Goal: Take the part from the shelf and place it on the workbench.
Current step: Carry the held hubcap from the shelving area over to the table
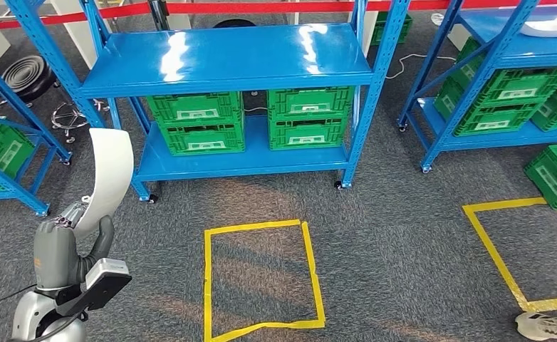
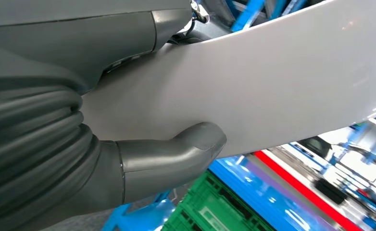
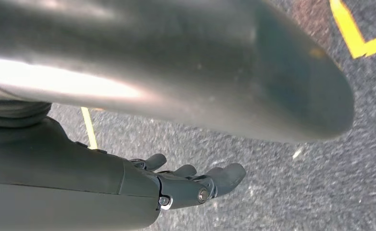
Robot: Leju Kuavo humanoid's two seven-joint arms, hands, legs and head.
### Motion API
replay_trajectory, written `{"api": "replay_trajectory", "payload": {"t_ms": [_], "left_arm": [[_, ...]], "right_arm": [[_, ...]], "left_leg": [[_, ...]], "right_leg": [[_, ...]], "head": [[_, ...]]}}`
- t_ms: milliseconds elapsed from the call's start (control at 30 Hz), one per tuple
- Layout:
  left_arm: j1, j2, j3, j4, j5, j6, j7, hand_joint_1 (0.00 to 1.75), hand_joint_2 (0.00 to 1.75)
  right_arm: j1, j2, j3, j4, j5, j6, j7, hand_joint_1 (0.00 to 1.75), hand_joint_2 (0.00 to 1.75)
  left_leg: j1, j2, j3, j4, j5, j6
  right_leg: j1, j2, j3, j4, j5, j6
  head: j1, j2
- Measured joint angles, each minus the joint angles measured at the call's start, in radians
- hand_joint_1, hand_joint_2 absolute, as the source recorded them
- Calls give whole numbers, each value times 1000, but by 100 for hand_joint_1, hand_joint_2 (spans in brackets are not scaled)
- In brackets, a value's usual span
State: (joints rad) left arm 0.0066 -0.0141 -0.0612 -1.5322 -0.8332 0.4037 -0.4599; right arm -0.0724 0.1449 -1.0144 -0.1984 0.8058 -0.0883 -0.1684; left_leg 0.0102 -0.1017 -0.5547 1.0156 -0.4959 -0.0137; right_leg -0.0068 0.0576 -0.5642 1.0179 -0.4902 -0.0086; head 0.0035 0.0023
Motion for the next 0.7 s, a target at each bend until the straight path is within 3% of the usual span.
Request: {"api": "replay_trajectory", "payload": {"t_ms": [33,100,167,233,267,300,333,400,467,533,600,667,700], "left_arm": [[1,1,4,5,3,4,-3,175,175],[-3,3,11,14,8,8,-8,175,175],[-10,5,13,26,14,10,-13,175,175],[-16,5,13,39,20,12,-16,175,175],[-21,6,13,44,25,13,-16,175,175],[-26,6,13,47,33,15,-15,175,175],[-32,6,13,47,45,15,-14,175,175],[-42,3,13,47,72,14,-11,175,175],[-47,-1,13,46,84,13,-8,175,175],[-48,-6,13,45,81,17,-6,175,175],[-51,-12,13,40,72,26,-10,175,175],[-55,-19,13,35,68,35,-24,175,175],[-56,-23,12,34,73,38,-34,175,175]], "right_arm": [[0,1,1,0,1,-3,2,0,0],[0,2,2,0,0,-7,6,0,0],[1,2,2,0,-3,-13,14,0,0],[1,2,2,0,-7,-18,18,0,0],[1,2,2,0,-8,-18,14,0,0],[0,3,2,0,-8,-18,7,0,0],[-1,3,2,0,-7,-18,-2,0,0],[-4,4,3,0,-2,-17,-26,0,0],[-6,4,5,0,8,-15,-42,0,0],[-9,4,7,0,14,-8,-46,0,0],[-12,4,7,0,17,-3,-39,0,0],[-12,3,8,0,23,-2,-25,0,0],[-10,3,9,0,27,-2,-17,0,0]], "left_leg": [[0,3,-4,2,-1,-5],[-2,43,-31,54,-33,-16],[0,85,-90,178,-95,-25],[4,93,-134,271,-121,-32],[5,96,-131,265,-107,-34],[6,103,-107,220,-76,-35],[7,119,-69,147,-42,-35],[3,154,-10,31,-4,-26],[-2,160,-3,5,-1,-10],[-2,140,-8,4,7,5],[1,121,-12,1,15,19],[1,102,-18,1,21,28],[-1,90,-22,2,24,31]], "right_leg": [[-2,-12,2,-5,3,-4],[-8,-37,6,-16,8,-14],[-7,-62,6,-17,8,-19],[-7,-88,3,-14,7,-20],[-7,-100,3,-13,7,-19],[-8,-112,3,-11,6,-18],[-8,-122,3,-9,5,-16],[-5,-139,4,-4,2,-6],[-1,-152,4,-2,2,7],[-3,-161,5,-2,2,20],[-7,-125,-10,36,-28,31],[-8,-77,-60,152,-96,35],[-7,-68,-93,224,-127,34]], "head": [[0,0],[-6,0],[-11,0],[-11,0],[-11,0],[-11,0],[-11,0],[-11,0],[-10,0],[-10,0],[-8,0],[-6,0],[-6,0]]}}
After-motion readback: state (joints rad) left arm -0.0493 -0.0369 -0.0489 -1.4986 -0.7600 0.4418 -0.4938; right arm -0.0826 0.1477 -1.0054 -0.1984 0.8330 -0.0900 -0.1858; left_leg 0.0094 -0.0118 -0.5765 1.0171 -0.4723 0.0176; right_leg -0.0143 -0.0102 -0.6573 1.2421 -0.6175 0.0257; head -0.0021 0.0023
